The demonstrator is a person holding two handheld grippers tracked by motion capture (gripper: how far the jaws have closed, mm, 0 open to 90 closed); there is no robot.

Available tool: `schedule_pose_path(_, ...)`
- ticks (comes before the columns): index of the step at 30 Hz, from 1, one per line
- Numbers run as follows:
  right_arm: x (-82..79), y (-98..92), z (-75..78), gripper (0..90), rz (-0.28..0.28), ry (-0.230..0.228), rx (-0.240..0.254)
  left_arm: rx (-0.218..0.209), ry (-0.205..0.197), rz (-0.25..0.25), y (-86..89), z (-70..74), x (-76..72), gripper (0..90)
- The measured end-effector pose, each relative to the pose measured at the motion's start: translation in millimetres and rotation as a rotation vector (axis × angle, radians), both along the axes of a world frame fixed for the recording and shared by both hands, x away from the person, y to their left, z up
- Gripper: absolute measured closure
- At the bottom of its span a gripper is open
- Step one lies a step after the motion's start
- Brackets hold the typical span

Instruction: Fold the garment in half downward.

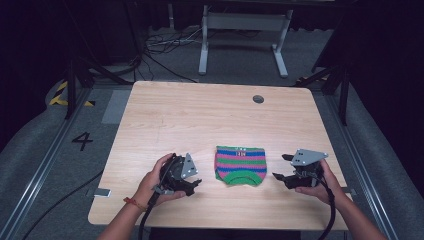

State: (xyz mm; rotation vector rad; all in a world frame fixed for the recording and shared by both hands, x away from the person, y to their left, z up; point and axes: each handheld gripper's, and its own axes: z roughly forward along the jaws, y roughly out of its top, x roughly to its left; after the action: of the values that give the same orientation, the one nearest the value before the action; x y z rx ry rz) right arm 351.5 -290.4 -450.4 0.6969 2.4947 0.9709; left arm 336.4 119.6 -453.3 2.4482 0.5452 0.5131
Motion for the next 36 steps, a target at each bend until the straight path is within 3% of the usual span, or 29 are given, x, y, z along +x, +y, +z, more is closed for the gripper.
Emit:
schedule_pose_path(12, -12.9, -30.9, -3.6, 25.1, -0.061, 0.002, 0.007, 0.005, 0.005, 0.081, 45.2, -9.5, -15.0, 20.3)
schedule_pose_path(17, -16.9, -43.2, -6.2, 23.8, -0.088, 0.005, 0.012, 0.029, 0.007, 0.103, 60.5, -13.7, -21.3, 19.7)
schedule_pose_path(25, -23.6, -69.6, -14.7, 22.9, -0.165, 0.015, 0.015, 0.035, 0.029, 0.173, 91.2, -25.1, -30.3, 19.1)
schedule_pose_path(33, -30.3, -92.6, -25.7, 22.1, -0.237, 0.034, 0.031, -0.033, 0.062, 0.245, 117.8, -31.0, -34.8, 18.1)
schedule_pose_path(36, -33.8, -102.1, -30.7, 19.9, -0.28, 0.042, 0.051, -0.097, 0.075, 0.276, 129.2, -30.9, -36.1, 17.9)
